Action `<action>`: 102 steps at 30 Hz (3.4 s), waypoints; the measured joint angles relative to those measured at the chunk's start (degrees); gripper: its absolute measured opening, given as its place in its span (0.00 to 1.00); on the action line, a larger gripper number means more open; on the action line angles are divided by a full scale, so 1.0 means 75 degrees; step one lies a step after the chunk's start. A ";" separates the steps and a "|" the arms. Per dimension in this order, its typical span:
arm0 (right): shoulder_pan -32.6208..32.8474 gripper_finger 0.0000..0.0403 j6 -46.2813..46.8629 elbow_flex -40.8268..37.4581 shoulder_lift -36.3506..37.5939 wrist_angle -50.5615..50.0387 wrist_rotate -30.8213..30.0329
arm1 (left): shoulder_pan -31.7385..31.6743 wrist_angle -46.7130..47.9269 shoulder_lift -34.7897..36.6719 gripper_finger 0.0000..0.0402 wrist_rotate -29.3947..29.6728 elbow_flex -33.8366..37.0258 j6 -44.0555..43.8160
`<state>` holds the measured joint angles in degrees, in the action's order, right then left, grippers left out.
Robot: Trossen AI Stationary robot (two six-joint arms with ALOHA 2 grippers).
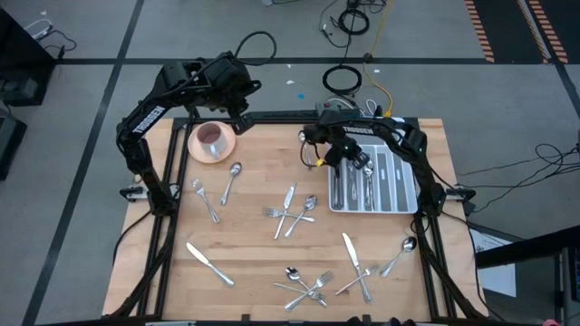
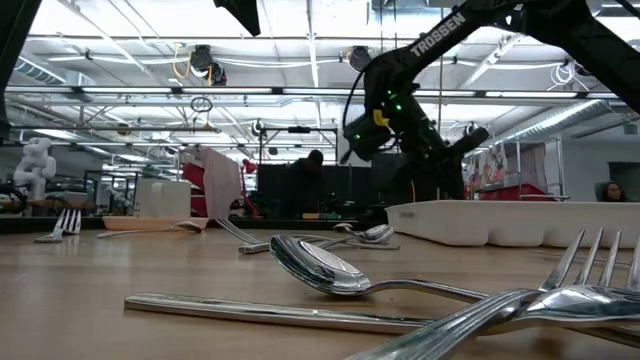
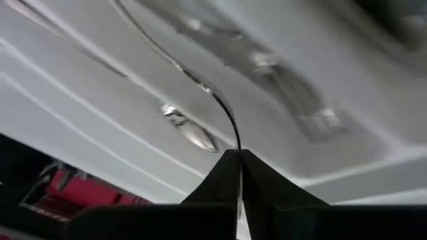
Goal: Sort silverware
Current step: Put the silver fork into the white cutlery tray, then put the silver spoon into the white cutlery tray
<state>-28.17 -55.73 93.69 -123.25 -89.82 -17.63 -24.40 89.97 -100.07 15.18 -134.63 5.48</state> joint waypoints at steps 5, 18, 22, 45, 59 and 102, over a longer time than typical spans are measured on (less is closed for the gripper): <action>0.0015 0.00 0.0066 -0.0501 0.0076 0.0003 -0.0042 | 0.0000 -0.0150 0.0000 0.15 0.0000 0.0003 0.0119; 0.0041 0.00 -0.0405 -0.0600 0.0036 0.0013 -0.0978 | 0.0000 -0.0329 0.0000 0.15 0.0003 0.0003 0.0162; 0.0119 0.00 -0.0617 -0.0600 0.0036 0.0014 -0.1586 | 0.0000 -0.0332 0.0000 0.15 0.0003 0.0003 0.0175; 0.0522 0.00 -0.1635 -0.0594 0.0033 0.0769 -0.2013 | 0.0000 -0.0331 0.0000 0.15 0.0003 0.0006 0.0137; 0.0508 0.17 -0.1138 -0.0591 0.0030 0.0969 -0.1432 | 0.0000 -0.0326 0.0000 0.15 0.0003 0.0006 0.0178; -0.0028 0.38 0.6805 -0.4515 1.0847 0.2848 0.5567 | 0.2418 -0.5322 0.0630 0.15 -0.1322 0.5756 -0.1963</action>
<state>-28.38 -4.70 59.83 -41.90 -68.46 24.12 -6.26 50.06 -95.35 5.27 -91.45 -9.25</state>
